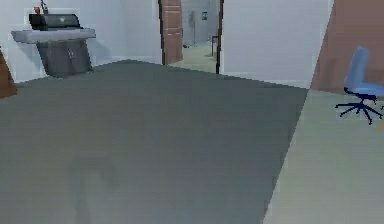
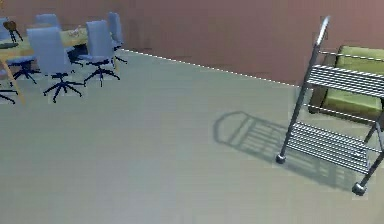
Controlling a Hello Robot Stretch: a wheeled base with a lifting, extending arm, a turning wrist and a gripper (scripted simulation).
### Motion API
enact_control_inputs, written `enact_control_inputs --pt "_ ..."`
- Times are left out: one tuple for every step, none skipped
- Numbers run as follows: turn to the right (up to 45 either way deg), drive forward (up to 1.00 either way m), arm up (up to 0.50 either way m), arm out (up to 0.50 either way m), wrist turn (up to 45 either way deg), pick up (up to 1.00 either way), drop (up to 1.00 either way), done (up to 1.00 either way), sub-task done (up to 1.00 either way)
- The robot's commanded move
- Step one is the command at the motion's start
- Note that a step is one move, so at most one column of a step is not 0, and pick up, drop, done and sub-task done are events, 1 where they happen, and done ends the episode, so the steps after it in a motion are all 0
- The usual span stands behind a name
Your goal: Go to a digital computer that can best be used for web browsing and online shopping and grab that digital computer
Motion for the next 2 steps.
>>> enact_control_inputs --pt "0.0 1.0 0.0 0.0 0.0 0.0 0.0 0.0 0.0" --pt "0.0 1.0 0.0 0.0 0.0 0.0 0.0 0.0 0.0"
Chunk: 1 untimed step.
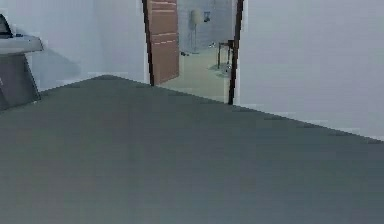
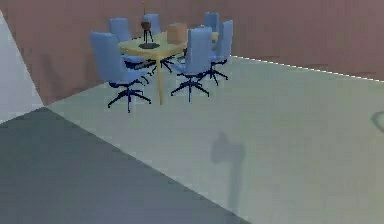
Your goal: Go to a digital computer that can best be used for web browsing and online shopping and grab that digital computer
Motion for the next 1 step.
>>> enact_control_inputs --pt "0.0 1.0 0.0 0.0 0.0 0.0 0.0 0.0 0.0"
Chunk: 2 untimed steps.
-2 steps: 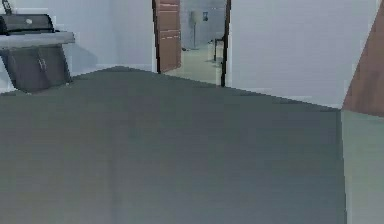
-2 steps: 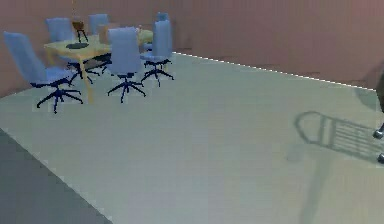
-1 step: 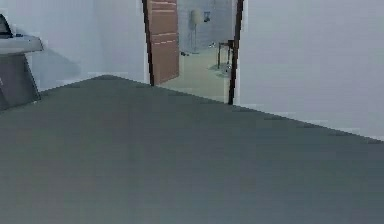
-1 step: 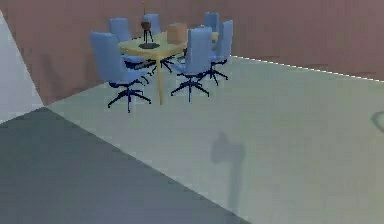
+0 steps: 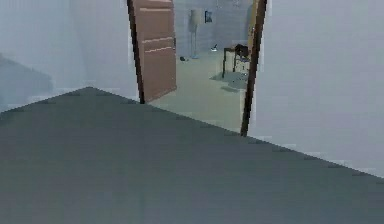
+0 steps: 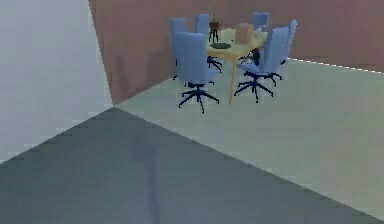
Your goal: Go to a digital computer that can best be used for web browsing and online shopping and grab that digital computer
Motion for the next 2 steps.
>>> enact_control_inputs --pt "0.0 1.0 0.0 0.0 0.0 0.0 0.0 0.0 0.0" --pt "0.0 1.0 0.0 0.0 0.0 0.0 0.0 0.0 0.0"
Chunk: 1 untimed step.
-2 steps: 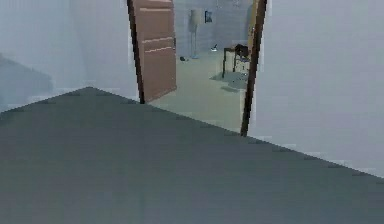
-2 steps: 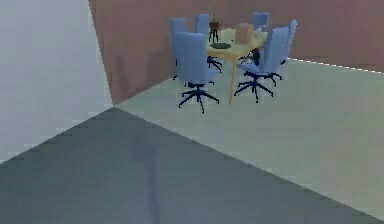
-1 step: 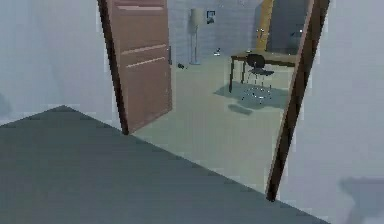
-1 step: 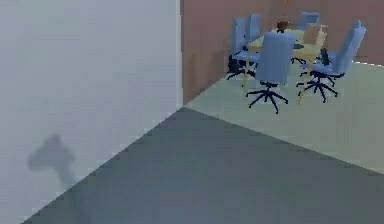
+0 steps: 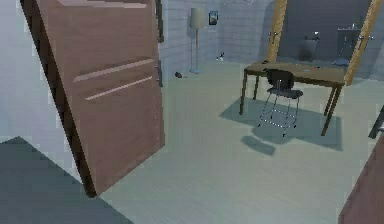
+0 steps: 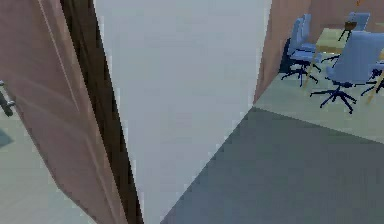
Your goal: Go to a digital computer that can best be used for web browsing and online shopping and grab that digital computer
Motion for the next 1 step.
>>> enact_control_inputs --pt "0.0 0.3 0.0 0.0 0.0 0.0 0.0 0.0 0.0"
